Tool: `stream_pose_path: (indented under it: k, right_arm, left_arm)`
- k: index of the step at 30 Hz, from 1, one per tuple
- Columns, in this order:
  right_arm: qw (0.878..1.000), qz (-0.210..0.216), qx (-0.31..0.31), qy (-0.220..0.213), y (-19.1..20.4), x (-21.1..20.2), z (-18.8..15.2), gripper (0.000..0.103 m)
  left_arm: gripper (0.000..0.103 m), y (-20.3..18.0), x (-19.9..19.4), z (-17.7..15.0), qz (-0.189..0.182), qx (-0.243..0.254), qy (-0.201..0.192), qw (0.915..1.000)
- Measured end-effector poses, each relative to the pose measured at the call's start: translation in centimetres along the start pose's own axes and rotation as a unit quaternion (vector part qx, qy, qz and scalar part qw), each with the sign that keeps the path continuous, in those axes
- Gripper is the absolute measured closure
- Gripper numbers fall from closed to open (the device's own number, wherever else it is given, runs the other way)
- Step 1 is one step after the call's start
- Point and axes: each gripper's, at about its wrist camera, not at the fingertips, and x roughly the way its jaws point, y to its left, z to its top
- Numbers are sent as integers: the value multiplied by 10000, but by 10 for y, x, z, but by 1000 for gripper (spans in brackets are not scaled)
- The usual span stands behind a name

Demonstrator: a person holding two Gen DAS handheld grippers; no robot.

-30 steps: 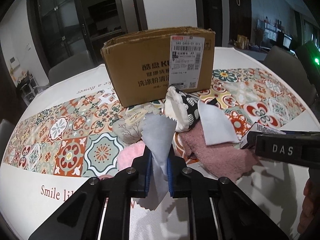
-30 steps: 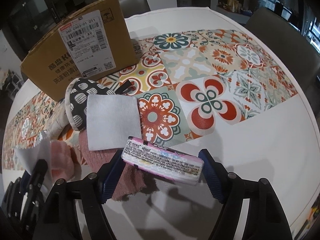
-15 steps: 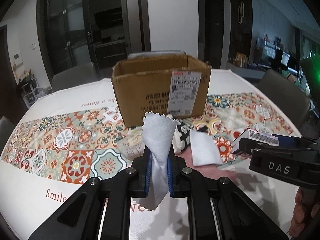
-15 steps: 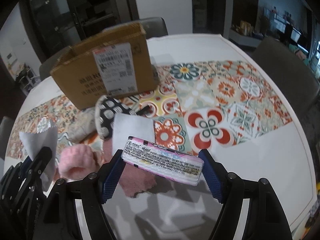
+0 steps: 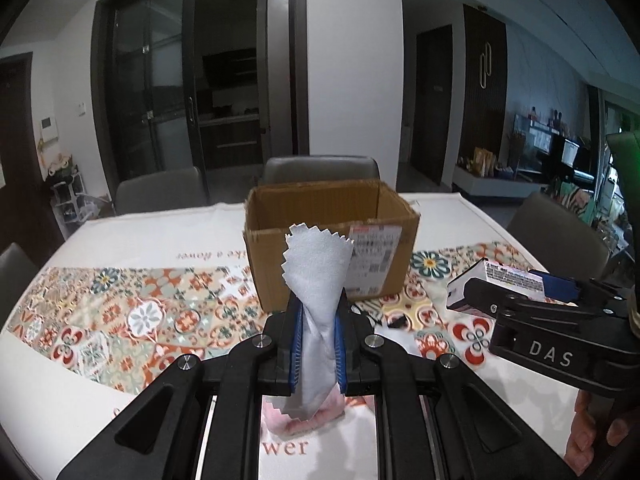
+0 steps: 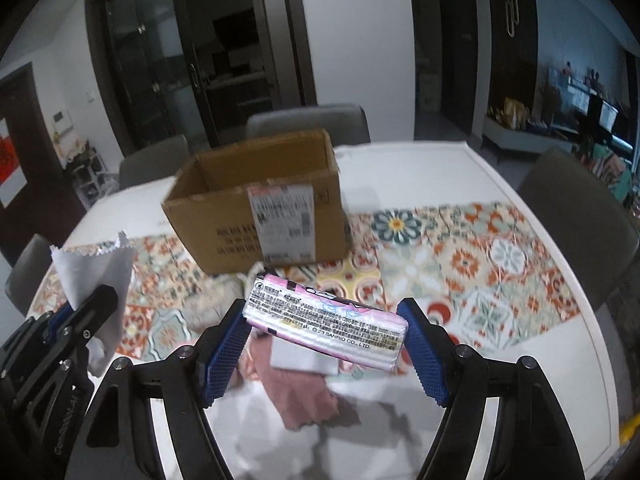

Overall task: Organize soft objects
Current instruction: 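Lift white cloth with left tool while right tool carries bar over cardboard box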

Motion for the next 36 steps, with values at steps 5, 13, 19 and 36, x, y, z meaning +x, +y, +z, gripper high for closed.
stream_pose_path:
  k: [5, 13, 19, 36]
  right_arm:
    - [9993, 156, -122, -317, 8, -12, 16, 27]
    - [9964, 349, -263, -723, 16, -22, 44, 27]
    - [9934, 422, -356, -1006, 21, -25, 69, 27]
    - [9900, 380, -585, -1229, 34, 8, 127, 27]
  left_arm:
    - [88, 3, -6, 15, 75, 69, -239, 9997]
    - [88, 9, -8, 45, 116, 137, -623, 9979]
    - [88, 15, -2, 65, 202, 196, -868, 9958]
    - [88, 25, 44, 110, 289, 269, -1045, 9937]
